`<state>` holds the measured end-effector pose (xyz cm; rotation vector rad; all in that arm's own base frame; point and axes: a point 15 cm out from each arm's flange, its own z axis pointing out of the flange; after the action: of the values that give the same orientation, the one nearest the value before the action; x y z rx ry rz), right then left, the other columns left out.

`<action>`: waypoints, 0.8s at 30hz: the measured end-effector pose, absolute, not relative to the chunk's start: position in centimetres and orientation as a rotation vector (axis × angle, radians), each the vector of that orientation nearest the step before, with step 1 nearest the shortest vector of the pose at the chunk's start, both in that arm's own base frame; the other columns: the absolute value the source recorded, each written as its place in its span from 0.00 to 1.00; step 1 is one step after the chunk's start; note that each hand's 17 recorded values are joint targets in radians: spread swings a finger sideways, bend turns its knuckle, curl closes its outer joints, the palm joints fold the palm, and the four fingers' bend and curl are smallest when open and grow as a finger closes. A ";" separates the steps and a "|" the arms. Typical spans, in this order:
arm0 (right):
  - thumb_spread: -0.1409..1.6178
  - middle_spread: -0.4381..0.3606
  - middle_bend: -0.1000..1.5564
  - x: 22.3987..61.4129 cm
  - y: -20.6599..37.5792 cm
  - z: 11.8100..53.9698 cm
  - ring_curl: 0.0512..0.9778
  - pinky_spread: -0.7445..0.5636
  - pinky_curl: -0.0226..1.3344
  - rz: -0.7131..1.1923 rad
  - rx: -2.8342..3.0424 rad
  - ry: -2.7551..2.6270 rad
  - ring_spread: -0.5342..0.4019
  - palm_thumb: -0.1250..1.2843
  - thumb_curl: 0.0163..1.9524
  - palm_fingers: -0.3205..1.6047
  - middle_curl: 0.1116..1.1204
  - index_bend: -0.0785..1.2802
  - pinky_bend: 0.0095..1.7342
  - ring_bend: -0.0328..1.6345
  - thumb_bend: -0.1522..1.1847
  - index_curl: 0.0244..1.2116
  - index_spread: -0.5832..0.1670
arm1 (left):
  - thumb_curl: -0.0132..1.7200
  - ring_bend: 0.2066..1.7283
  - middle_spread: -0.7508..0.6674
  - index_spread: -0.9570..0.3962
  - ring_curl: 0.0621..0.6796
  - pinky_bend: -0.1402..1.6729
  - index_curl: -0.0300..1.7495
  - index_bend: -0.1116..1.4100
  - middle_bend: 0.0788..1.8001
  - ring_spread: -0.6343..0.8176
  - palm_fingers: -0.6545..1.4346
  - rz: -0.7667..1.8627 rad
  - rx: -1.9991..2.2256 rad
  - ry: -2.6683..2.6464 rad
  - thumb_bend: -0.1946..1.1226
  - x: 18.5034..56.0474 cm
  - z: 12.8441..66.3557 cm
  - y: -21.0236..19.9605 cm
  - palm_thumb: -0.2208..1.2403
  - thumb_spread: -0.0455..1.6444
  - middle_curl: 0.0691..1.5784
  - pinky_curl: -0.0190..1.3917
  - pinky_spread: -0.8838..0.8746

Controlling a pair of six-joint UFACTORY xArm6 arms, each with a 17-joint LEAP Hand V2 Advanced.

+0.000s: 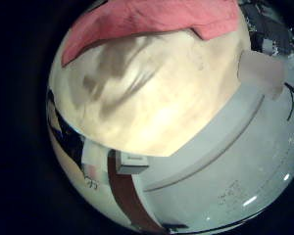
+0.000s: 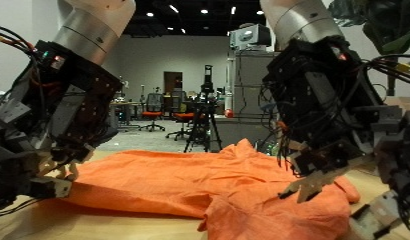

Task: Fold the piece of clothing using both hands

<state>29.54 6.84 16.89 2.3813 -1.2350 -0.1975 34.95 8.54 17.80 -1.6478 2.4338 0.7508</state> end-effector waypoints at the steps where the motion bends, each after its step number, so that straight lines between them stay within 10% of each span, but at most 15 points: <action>1: 0.62 0.38 0.27 29.7 6.8 16.7 0.26 0.56 0.21 -0.187 2.376 -1.238 0.39 0.63 0.19 0.39 0.30 0.20 0.13 0.29 0.10 0.28 0.35 | 0.16 0.48 0.14 0.23 0.62 0.46 0.41 0.31 0.54 0.04 0.85 0.749 -1.651 2.432 0.14 34.9 17.8 8.6 0.59 0.71 0.37 0.32 0.04; 14: 0.58 0.30 0.27 32.0 6.8 14.2 0.26 0.47 0.20 -0.064 2.364 -1.256 0.28 0.69 0.20 0.48 0.31 0.19 0.15 0.33 0.10 0.29 0.27 | 0.16 0.47 0.14 0.21 0.64 0.46 0.44 0.28 0.54 0.03 0.85 0.748 -1.645 2.436 0.14 34.6 17.8 8.4 0.59 0.71 0.37 0.33 0.04; 24: 0.57 0.13 0.37 32.2 7.5 13.6 0.37 0.10 0.27 -0.049 2.351 -1.233 0.10 0.68 0.19 0.79 0.42 0.23 0.37 0.46 0.09 0.32 0.15 | 0.16 0.47 0.14 0.20 0.65 0.45 0.46 0.27 0.54 0.03 0.85 0.738 -1.649 2.431 0.14 34.7 18.0 8.6 0.59 0.71 0.36 0.34 0.04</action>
<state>32.15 7.45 13.59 2.3505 -1.2333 -0.0489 34.73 8.64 18.04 -1.6485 2.4306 0.7376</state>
